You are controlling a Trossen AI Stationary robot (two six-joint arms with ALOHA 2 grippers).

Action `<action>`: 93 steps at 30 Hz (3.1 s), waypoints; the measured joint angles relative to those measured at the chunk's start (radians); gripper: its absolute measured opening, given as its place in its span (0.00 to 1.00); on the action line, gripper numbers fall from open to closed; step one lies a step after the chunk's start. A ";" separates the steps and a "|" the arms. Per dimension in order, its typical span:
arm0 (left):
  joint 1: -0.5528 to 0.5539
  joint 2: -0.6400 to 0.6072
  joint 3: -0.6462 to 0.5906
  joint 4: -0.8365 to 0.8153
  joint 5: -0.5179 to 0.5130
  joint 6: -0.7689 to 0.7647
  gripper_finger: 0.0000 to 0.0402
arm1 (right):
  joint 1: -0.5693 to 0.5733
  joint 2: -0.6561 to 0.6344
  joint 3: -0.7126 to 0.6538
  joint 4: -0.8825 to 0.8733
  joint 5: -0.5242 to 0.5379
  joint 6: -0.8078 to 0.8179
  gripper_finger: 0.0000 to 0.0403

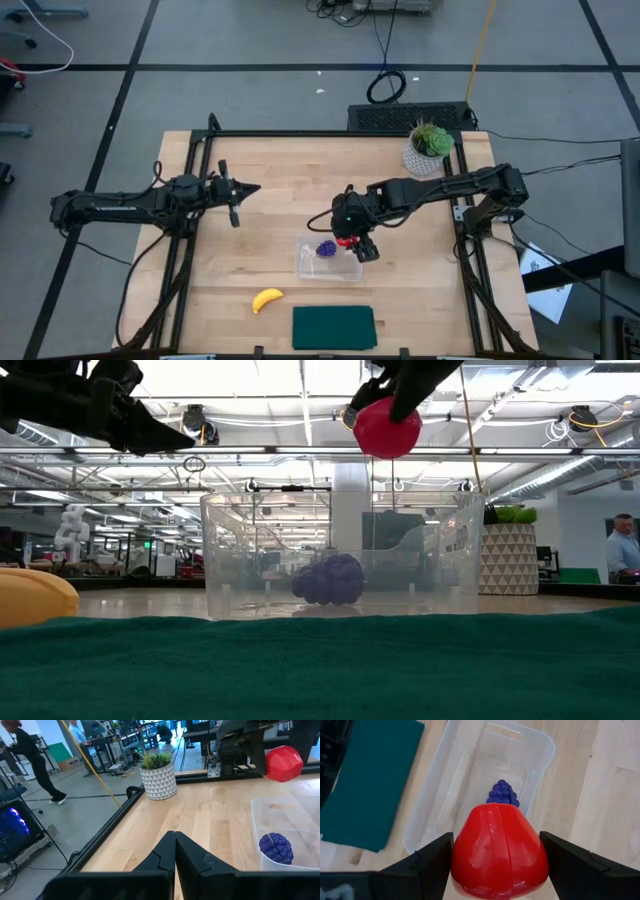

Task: Pick and placing Produce into tupperware
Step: Put the apple into the transparent bin

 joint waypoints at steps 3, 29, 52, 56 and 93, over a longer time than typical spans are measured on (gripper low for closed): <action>0.000 0.000 0.000 0.000 0.000 -0.001 0.02 | 0.000 0.000 0.000 0.020 0.000 0.041 0.67; 0.000 0.000 0.000 -0.001 0.000 0.002 0.02 | 0.002 0.000 -0.014 0.053 -0.003 0.185 0.67; 0.000 0.000 0.000 -0.001 0.000 0.001 0.02 | 0.002 0.001 -0.039 0.067 -0.004 0.231 0.67; 0.000 0.000 0.000 -0.008 0.000 0.001 0.02 | 0.004 0.000 -0.070 0.108 -0.005 0.229 0.67; 0.000 0.000 0.000 -0.024 0.000 0.001 0.02 | 0.004 0.001 -0.260 0.302 -0.009 0.347 0.67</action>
